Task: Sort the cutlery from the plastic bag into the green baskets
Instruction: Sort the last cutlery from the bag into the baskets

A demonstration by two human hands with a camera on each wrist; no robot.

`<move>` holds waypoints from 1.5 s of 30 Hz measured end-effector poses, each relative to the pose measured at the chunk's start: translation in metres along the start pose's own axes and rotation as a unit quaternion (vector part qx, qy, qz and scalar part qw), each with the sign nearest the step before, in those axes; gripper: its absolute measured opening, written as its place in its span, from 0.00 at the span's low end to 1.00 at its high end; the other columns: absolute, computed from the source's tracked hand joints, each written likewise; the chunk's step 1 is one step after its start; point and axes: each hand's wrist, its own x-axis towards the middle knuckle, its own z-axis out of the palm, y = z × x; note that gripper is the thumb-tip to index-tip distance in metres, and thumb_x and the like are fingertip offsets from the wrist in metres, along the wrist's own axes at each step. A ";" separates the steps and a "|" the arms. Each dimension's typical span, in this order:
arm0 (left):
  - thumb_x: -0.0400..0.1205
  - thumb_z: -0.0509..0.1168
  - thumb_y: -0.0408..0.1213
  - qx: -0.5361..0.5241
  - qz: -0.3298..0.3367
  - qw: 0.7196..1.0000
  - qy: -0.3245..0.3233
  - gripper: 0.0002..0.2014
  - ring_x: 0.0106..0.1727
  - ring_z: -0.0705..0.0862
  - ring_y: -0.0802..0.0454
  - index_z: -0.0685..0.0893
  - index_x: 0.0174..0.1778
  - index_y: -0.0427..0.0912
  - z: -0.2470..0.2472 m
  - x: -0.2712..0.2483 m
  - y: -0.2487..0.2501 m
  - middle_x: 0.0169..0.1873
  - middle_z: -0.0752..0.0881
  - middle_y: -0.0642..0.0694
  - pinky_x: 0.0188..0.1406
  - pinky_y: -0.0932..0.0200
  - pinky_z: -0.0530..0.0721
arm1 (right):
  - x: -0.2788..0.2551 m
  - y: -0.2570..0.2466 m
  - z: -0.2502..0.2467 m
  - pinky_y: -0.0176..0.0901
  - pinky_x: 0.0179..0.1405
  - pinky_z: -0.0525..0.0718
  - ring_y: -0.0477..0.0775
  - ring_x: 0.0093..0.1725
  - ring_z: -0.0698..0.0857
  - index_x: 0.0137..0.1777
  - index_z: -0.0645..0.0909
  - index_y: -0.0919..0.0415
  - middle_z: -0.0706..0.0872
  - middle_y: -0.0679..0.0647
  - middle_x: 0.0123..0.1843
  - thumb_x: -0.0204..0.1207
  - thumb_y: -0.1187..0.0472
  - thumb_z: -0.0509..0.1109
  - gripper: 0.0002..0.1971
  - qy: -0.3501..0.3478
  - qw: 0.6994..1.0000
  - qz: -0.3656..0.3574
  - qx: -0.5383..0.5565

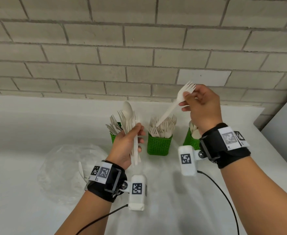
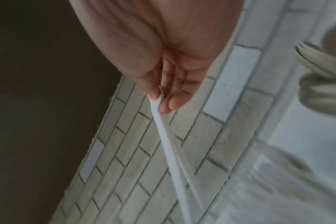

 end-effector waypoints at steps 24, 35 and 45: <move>0.83 0.68 0.40 0.011 -0.002 1.000 -0.021 0.08 0.25 0.77 0.56 0.84 0.46 0.38 0.002 0.000 0.002 0.30 0.83 0.48 0.16 0.65 0.71 | 0.008 0.030 0.020 0.46 0.44 0.87 0.58 0.41 0.89 0.68 0.81 0.54 0.84 0.52 0.43 0.84 0.64 0.62 0.15 -0.047 0.957 -0.163 -0.234; 0.78 0.74 0.33 0.195 0.114 0.974 0.008 0.07 0.23 0.75 0.53 0.82 0.38 0.40 0.027 0.021 0.014 0.27 0.83 0.49 0.21 0.60 0.74 | 0.010 0.027 0.013 0.56 0.50 0.88 0.55 0.47 0.87 0.70 0.80 0.54 0.86 0.53 0.54 0.84 0.64 0.61 0.17 0.036 0.964 -0.204 -0.165; 0.74 0.74 0.34 0.424 0.163 0.891 0.029 0.03 0.42 0.90 0.46 0.86 0.38 0.41 0.053 0.061 -0.010 0.36 0.90 0.46 0.43 0.52 0.89 | 0.002 0.043 0.008 0.41 0.45 0.85 0.54 0.37 0.85 0.75 0.76 0.49 0.79 0.43 0.35 0.85 0.65 0.61 0.21 -0.016 0.962 -0.155 -0.225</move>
